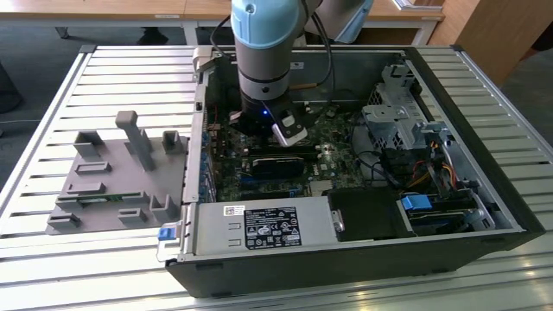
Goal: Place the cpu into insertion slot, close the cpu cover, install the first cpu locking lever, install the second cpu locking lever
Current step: 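Install the second cpu locking lever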
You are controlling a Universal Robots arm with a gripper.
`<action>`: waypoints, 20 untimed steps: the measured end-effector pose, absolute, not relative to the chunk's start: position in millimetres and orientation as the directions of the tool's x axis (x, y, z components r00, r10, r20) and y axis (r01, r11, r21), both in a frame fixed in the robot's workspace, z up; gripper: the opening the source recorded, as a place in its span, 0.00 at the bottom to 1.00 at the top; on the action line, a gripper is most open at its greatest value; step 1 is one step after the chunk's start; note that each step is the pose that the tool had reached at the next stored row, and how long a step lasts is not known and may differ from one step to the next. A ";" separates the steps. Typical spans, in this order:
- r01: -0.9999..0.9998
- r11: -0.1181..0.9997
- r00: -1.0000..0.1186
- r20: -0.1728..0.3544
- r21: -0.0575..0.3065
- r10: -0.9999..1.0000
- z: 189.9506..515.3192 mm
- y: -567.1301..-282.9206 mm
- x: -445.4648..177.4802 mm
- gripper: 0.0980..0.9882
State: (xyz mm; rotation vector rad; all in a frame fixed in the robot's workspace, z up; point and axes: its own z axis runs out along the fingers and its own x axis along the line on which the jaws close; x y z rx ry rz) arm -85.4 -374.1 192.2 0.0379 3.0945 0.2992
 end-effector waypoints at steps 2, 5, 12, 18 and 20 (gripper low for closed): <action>0.021 0.981 -0.999 -0.030 0.192 0.027 192.1 -374.1 -85.6 0.03; 0.022 0.981 -0.999 -0.030 0.192 0.028 193.3 -374.2 -85.8 0.03; 0.029 0.981 -0.999 -0.030 0.193 0.035 200.8 -374.2 -85.7 0.03; 0.030 0.981 -0.999 -0.030 0.194 0.036 207.1 -374.1 -85.6 0.03; 0.030 0.981 -0.999 -0.030 0.194 0.036 208.1 -374.1 -85.6 0.03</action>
